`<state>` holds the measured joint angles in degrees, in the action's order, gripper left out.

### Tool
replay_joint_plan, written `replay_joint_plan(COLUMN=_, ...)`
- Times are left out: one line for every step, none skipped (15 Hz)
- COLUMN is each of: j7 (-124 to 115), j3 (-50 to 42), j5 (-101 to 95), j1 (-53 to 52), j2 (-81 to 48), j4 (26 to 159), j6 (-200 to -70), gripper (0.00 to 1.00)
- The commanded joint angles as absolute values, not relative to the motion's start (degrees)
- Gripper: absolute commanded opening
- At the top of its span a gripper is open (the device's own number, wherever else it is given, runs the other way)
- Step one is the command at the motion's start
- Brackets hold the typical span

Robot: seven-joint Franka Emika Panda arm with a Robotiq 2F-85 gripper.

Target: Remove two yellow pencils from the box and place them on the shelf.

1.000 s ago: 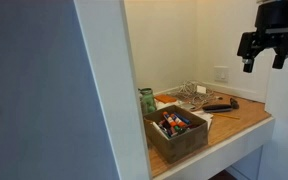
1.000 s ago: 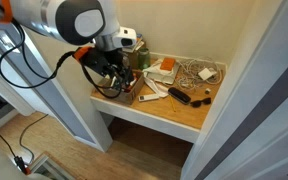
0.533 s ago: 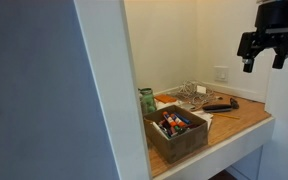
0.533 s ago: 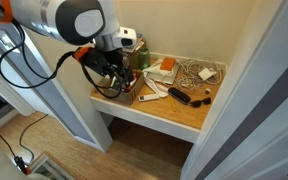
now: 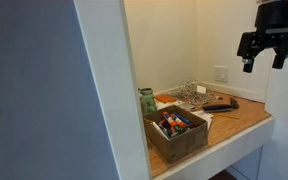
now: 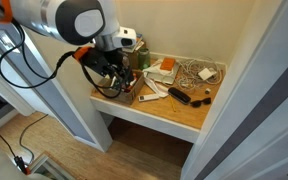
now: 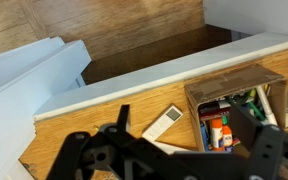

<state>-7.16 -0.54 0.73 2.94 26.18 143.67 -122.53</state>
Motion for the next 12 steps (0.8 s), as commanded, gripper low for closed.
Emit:
replay_joint_plan(j7=-9.45, j3=2.22, j5=-0.78, j1=2.24, j2=22.87, j4=139.32, j6=-120.37, gripper=1.0)
replay_joint_plan(j7=-10.05, j3=3.24, j5=-1.29, j1=1.94, j2=21.8, j4=137.86, j6=-119.72, gripper=1.0)
replay_joint_plan(j7=-11.3, j3=4.47, j5=-1.35, j1=1.52, j2=20.27, j4=135.83, j6=-118.89, gripper=1.0)
replay_joint_plan(j7=-12.7, j3=5.61, j5=-1.53, j1=1.24, j2=18.65, j4=133.83, j6=-117.96, gripper=1.0)
replay_joint_plan(j7=-14.36, j3=6.63, j5=-1.53, j1=0.88, j2=16.79, j4=131.56, j6=-116.57, gripper=1.0)
replay_joint_plan(j7=-16.27, j3=7.57, j5=-1.58, j1=0.61, j2=14.8, j4=129.34, j6=-115.62, gripper=1.0)
replay_joint_plan(j7=-18.14, j3=8.38, j5=-1.95, j1=0.38, j2=12.8, j4=127.02, j6=-114.45, gripper=1.0)
replay_joint_plan(j7=-20.66, j3=9.45, j5=-3.11, j1=0.2, j2=10.69, j4=124.66, j6=-113.53, gripper=1.0)
replay_joint_plan(j7=-22.05, j3=10.0, j5=-3.75, j1=-0.29, j2=8.77, j4=122.37, j6=-112.35, gripper=1.0)
replay_joint_plan(j7=-24.06, j3=10.75, j5=-5.66, j1=-0.63, j2=6.86, j4=120.22, j6=-112.18, gripper=1.0)
replay_joint_plan(j7=-25.69, j3=11.26, j5=-7.2, j1=-1.19, j2=4.66, j4=117.8, j6=-111.53, gripper=1.0)
replay_joint_plan(j7=-27.3, j3=11.53, j5=-8.88, j1=-1.76, j2=2.6, j4=115.47, j6=-110.85, gripper=1.0)
